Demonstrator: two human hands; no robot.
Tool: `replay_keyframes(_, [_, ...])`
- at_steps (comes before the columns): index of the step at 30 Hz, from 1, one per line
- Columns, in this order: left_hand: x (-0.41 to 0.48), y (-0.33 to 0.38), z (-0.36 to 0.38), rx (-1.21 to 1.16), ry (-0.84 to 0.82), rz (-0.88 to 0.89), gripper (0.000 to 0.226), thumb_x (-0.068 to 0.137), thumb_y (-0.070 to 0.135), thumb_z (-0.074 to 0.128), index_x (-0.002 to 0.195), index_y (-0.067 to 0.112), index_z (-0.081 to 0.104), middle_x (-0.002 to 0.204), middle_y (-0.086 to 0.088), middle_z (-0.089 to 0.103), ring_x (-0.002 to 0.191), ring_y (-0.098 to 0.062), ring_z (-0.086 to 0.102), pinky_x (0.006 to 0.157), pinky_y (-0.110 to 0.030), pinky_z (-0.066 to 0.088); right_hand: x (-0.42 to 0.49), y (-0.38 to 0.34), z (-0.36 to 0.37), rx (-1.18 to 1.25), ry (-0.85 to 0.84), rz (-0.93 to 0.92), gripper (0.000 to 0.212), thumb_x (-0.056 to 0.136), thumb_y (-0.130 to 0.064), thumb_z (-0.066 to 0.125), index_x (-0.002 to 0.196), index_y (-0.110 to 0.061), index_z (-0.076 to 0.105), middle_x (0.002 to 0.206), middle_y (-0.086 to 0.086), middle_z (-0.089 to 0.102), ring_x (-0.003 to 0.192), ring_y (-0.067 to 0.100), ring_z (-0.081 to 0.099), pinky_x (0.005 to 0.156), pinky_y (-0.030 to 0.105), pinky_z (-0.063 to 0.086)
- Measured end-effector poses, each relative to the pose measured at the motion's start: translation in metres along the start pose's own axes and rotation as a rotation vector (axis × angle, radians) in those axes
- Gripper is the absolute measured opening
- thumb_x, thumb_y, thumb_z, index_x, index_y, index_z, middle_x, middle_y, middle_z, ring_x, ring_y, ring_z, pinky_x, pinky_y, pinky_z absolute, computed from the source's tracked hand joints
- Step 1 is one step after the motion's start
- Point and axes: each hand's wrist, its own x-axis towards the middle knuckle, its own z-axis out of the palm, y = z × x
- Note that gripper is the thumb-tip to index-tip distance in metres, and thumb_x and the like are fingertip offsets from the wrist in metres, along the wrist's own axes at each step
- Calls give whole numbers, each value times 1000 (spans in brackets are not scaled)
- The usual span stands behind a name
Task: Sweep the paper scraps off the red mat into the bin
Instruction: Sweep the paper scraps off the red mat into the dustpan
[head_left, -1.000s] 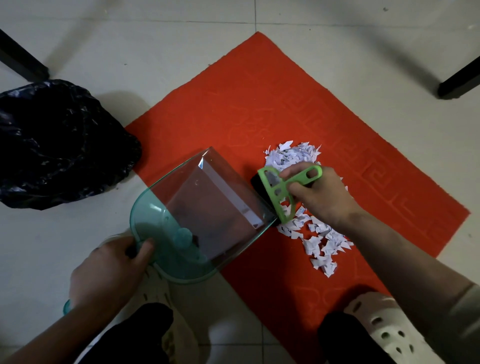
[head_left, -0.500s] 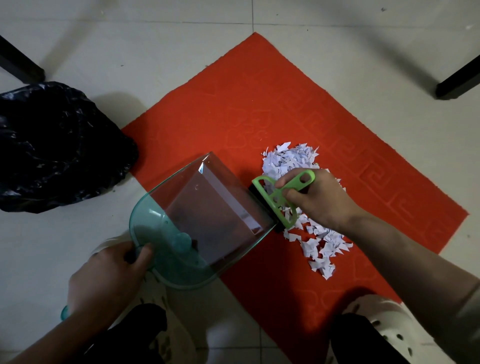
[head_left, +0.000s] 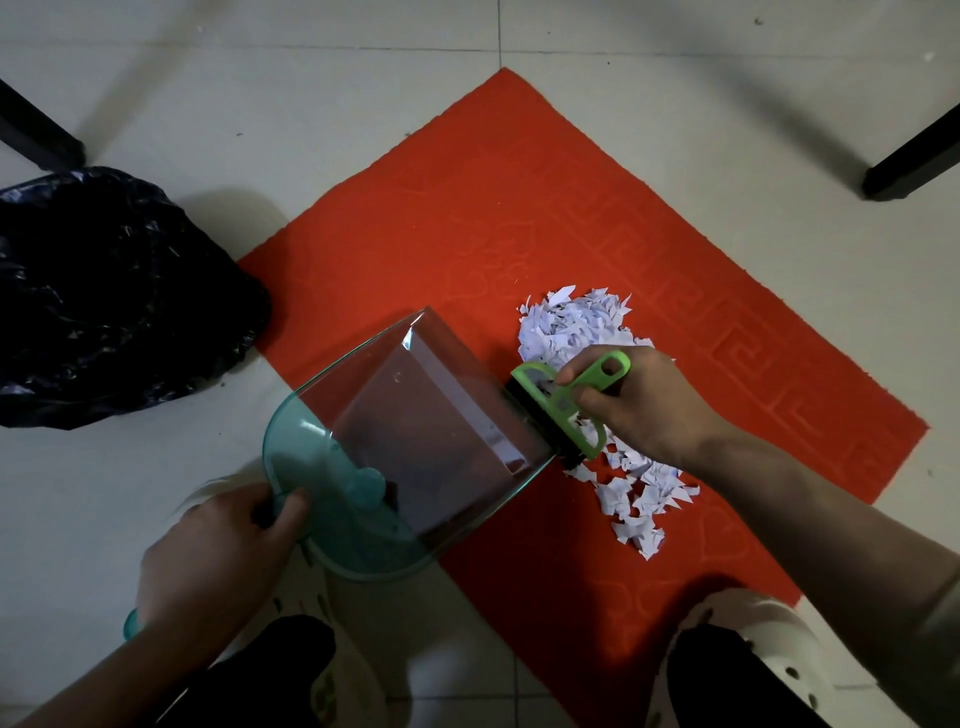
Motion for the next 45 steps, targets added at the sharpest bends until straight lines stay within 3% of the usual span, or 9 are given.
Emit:
replay_keyframes(5, [2,-2,1,8,14,9,38,92,53,47,70,26,64,61,7,60,54,-8,54,49,-23,40,1,2,-15,0,100,-14,20,87,-3,62,88,-21,71,79,4,71,54,5,60,48,16,44])
replay_keyframes(11, [8,5,-4,-10,-37,72,44,93,52,48,60,25,59,47,3,58,43,-9,57,45,-21,44,-13,3,-28,-18,63,-10,18,87,-6,64,98,-19,71,94,-1,72,80,14,70,76,39,58])
replay_keyframes(20, [5,18,2,-11,-8,150,50,91,46,54,51,18,51,42,-1,51,40,-14,52,44,-20,34,-39,14,-40,10,195,40,15,83,-8,71,93,-19,73,90,-8,72,82,6,67,74,27,56])
replay_keyframes(25, [4,14,6,-34,-11,152,50,91,46,55,50,17,50,43,-1,52,44,-16,56,50,-25,44,-54,13,-36,63,202,82,22,82,2,63,87,-17,72,83,-2,72,69,7,65,60,18,52])
replay_keyframes(29, [1,3,6,-52,-10,138,51,90,48,53,50,16,50,44,-1,54,45,-17,58,54,-28,50,-60,9,-33,77,174,81,18,81,2,62,85,-14,72,77,-1,72,66,10,67,61,23,56])
replay_keyframes(32, [-1,-5,7,-50,-45,119,51,90,50,51,52,16,52,46,-1,57,46,-16,61,56,-32,54,-63,9,-27,88,125,97,17,81,2,63,83,-12,71,77,2,72,63,7,65,56,17,51])
replay_keyframes(35, [-4,-10,9,-31,-55,111,51,90,52,50,53,16,53,48,0,59,50,-16,62,59,-31,54,-64,12,-17,61,42,109,17,81,0,64,86,-13,72,83,3,74,71,17,69,64,28,56])
replay_keyframes(39, [-7,-15,6,-43,-33,97,51,90,48,53,51,16,49,45,0,57,51,-16,59,56,-27,48,-62,15,-4,11,-24,105,18,81,-1,66,87,-17,72,89,-2,74,79,13,68,72,30,55])
replay_keyframes(45, [-8,-11,3,-92,-38,141,49,91,42,56,49,17,50,39,4,53,45,-12,59,50,-24,43,-53,22,-16,-105,134,3,24,81,-3,67,89,-25,73,90,-2,73,84,23,67,76,42,55])
